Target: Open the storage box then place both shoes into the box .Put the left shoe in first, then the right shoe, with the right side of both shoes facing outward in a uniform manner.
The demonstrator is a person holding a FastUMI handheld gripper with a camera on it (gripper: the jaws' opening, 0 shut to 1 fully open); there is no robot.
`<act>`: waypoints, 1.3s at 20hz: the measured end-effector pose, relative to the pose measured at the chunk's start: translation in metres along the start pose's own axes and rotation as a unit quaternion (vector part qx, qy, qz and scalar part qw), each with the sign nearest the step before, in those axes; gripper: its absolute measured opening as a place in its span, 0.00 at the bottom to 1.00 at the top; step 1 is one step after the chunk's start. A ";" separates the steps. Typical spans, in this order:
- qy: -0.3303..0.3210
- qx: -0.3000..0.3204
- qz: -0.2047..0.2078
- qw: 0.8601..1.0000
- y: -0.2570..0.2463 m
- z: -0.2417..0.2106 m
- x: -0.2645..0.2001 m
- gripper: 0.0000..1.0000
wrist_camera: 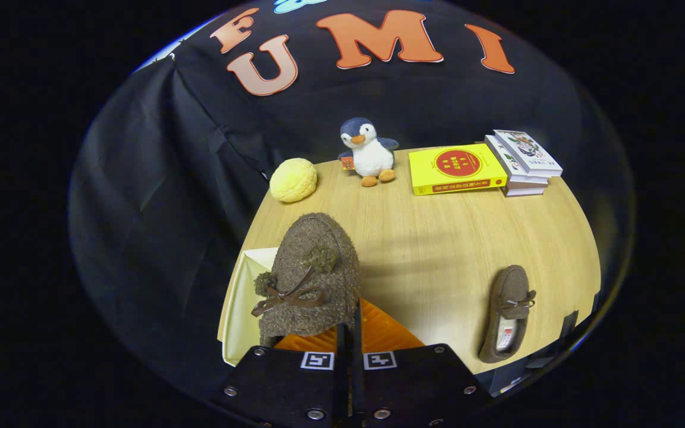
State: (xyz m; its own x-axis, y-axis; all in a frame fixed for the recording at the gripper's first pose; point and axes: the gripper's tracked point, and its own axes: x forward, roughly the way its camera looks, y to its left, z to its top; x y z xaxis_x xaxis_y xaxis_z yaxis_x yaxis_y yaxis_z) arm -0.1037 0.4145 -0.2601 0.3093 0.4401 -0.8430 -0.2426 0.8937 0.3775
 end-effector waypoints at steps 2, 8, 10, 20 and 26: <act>0.011 0.001 0.011 1.000 0.026 -0.006 0.011 0.04; 0.040 -0.027 0.008 0.999 0.070 -0.035 0.051 0.04; 0.063 -0.024 0.001 0.998 0.075 -0.052 0.066 0.04; 0.133 -0.005 -0.028 0.991 0.094 -0.104 0.145 0.04; 0.166 -0.013 0.053 0.985 0.115 -0.122 0.115 0.25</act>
State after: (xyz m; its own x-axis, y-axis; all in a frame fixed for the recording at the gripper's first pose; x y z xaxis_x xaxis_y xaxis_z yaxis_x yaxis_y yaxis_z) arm -0.2081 0.5568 -0.3605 -0.0361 0.4734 -0.8801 -0.2822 0.8400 0.4635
